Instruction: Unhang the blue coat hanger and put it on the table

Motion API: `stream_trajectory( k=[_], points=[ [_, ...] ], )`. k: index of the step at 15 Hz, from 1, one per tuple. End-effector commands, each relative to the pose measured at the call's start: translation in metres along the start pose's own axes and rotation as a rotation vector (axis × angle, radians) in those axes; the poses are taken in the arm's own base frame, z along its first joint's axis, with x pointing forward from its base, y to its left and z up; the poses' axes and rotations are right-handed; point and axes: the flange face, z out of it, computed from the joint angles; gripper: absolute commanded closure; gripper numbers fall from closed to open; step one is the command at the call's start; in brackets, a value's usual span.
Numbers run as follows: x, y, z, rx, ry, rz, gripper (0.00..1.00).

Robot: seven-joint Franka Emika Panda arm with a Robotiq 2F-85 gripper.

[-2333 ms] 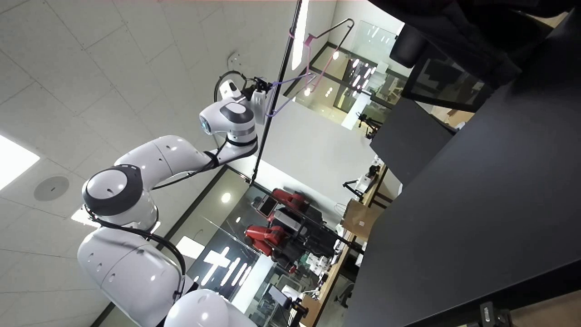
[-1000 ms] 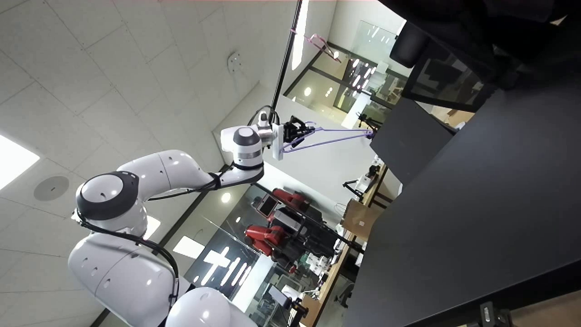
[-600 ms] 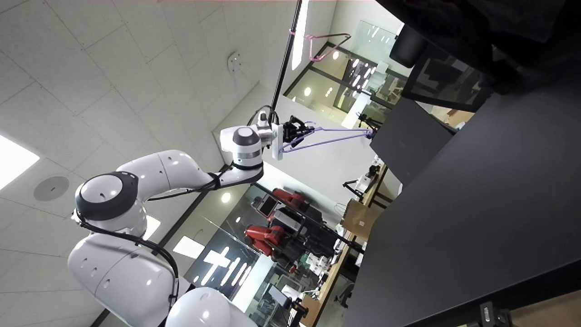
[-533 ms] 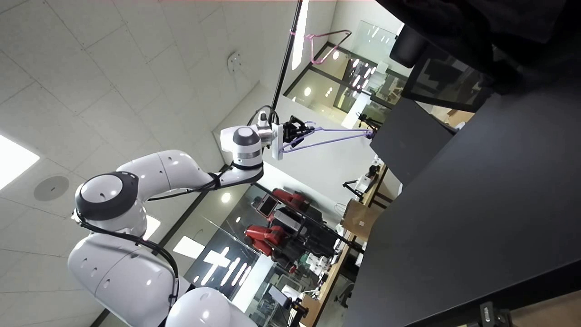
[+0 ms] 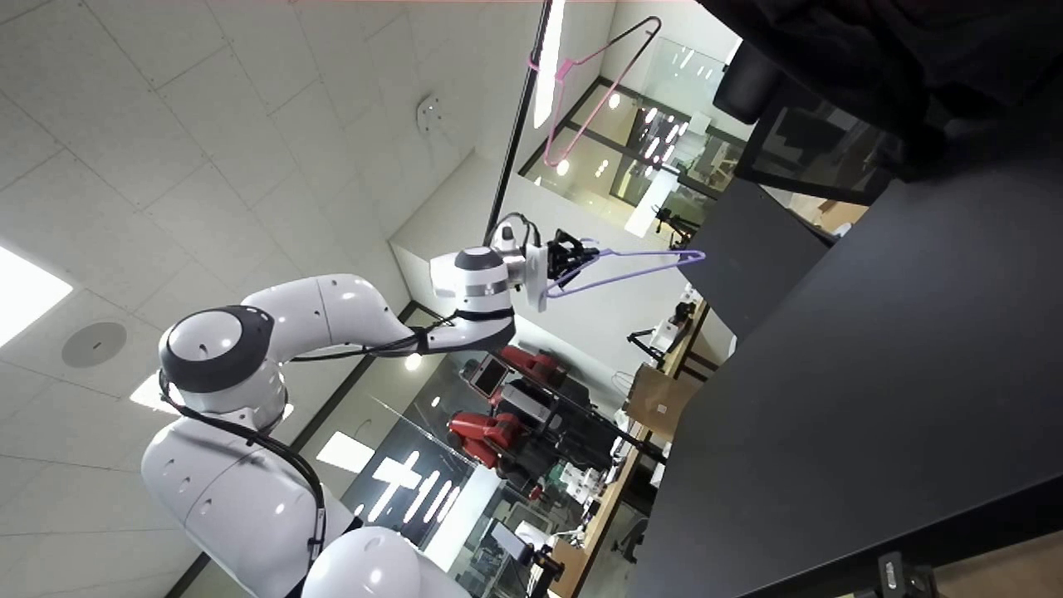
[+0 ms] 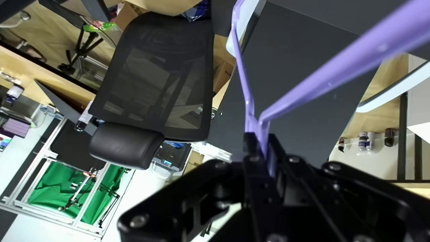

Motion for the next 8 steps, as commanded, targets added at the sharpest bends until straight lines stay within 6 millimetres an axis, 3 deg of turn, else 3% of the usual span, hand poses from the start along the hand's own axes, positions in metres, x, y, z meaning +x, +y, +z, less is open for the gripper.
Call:
stream_trajectory(
  k=[1,3,4,5,8],
  points=[
    [-0.032,-0.015,0.031,0.016,0.014,-0.026,0.98],
    [-0.043,-0.025,0.051,0.002,-0.004,-0.071,0.98],
    [-0.045,-0.02,0.04,0.017,-0.013,-0.068,0.98],
    [-0.052,-0.022,0.046,0.02,-0.024,-0.068,0.92],
    [-0.051,-0.023,0.047,0.025,-0.025,-0.067,0.92]
  ],
)
